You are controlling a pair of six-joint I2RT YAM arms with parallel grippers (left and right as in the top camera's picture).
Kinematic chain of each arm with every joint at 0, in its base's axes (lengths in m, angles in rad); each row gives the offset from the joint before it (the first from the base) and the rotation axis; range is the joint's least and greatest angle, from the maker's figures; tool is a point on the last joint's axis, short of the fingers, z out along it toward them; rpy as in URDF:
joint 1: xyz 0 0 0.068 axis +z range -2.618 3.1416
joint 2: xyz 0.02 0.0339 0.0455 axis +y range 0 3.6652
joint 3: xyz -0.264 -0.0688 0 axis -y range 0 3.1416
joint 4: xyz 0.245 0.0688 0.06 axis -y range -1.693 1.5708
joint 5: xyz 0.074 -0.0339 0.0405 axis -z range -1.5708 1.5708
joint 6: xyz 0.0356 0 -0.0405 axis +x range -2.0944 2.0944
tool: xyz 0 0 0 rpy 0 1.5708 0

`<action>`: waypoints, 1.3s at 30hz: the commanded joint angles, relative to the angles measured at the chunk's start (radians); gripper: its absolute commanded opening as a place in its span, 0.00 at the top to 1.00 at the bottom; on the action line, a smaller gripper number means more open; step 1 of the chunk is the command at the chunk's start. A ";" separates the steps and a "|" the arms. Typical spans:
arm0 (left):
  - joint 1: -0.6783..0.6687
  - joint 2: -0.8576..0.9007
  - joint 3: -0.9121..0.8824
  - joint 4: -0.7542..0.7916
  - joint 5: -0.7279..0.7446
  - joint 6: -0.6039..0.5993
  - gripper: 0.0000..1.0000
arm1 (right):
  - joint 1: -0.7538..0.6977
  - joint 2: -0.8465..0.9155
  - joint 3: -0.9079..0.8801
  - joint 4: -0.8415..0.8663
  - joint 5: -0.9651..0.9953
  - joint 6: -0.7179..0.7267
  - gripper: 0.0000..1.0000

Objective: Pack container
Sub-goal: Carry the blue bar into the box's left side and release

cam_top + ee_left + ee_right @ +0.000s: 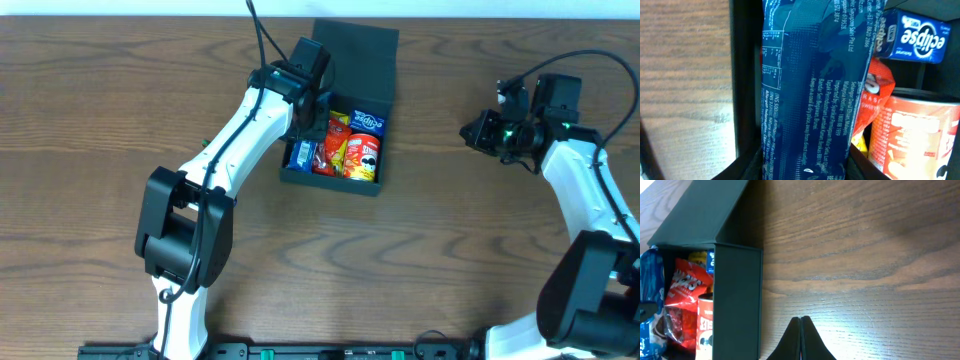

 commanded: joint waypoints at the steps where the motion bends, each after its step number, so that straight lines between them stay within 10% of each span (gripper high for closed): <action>1: -0.003 -0.003 0.017 -0.036 -0.019 -0.016 0.94 | -0.007 -0.015 -0.001 0.002 -0.001 -0.016 0.98; 2: -0.003 -0.003 0.017 -0.041 -0.016 -0.016 0.92 | -0.007 -0.015 -0.001 0.003 -0.001 -0.016 0.98; 6: -0.003 -0.003 0.017 -0.023 -0.016 -0.015 0.18 | -0.007 -0.015 -0.001 0.004 -0.001 -0.015 0.98; 8: -0.002 -0.003 0.021 -0.018 -0.016 -0.014 0.11 | -0.007 -0.015 -0.001 0.004 -0.001 -0.015 0.99; 20: -0.002 -0.039 0.285 -0.039 0.005 0.040 0.15 | -0.007 -0.015 -0.001 0.004 -0.001 -0.015 0.98; 24: 0.005 -0.040 0.301 -0.092 0.005 0.065 0.94 | -0.007 -0.015 -0.001 0.004 -0.001 -0.015 0.99; 39: 0.022 -0.040 0.190 -0.402 -0.020 0.233 0.94 | -0.004 -0.015 -0.001 -0.006 -0.002 -0.014 0.98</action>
